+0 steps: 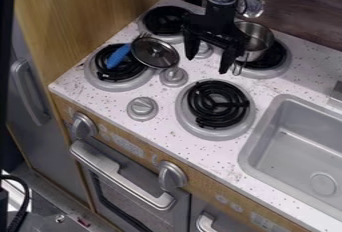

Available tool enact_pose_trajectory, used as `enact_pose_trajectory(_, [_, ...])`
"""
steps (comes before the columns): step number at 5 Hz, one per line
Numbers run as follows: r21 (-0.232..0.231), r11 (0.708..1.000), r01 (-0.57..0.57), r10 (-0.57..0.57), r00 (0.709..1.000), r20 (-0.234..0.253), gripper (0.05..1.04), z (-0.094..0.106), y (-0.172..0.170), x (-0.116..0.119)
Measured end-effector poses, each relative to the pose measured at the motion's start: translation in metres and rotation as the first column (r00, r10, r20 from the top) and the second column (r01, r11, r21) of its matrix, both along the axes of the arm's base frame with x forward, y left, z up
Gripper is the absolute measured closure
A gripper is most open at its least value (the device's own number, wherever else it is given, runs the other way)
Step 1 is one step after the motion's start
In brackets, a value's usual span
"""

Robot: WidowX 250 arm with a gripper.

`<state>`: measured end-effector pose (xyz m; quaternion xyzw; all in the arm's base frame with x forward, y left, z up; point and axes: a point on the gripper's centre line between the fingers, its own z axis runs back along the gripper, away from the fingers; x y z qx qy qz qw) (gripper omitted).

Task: Place the silver lid on the bottom right burner

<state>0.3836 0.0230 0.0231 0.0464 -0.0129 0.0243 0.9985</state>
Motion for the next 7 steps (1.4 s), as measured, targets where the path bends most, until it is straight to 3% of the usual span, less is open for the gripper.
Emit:
enact_pose_trajectory(1, [-0.002, 1.000, 0.001, -0.001, 0.999, -0.044, 0.085, -0.016, -0.001, -0.005])
enact_pose_trajectory(2, [-0.022, 1.000, -0.022, 0.021, 0.999, -0.039, 0.085, -0.021, 0.007, 0.001])
enact_pose_trajectory(3, [-0.050, 0.996, -0.075, 0.075, 0.997, -0.011, 0.085, -0.029, 0.041, 0.015])
enact_pose_trajectory(4, [-0.045, 0.993, -0.113, 0.113, 0.993, 0.017, 0.085, -0.038, 0.074, 0.030])
enact_pose_trajectory(5, [-0.007, 0.992, -0.125, 0.125, 0.991, 0.043, 0.085, -0.047, 0.098, 0.038])
enact_pose_trajectory(6, [0.035, 0.990, -0.134, 0.131, 0.989, 0.072, 0.085, -0.045, 0.119, 0.045])
enact_pose_trajectory(7, [0.051, 0.987, -0.152, 0.148, 0.986, 0.080, 0.085, -0.051, 0.130, 0.045])
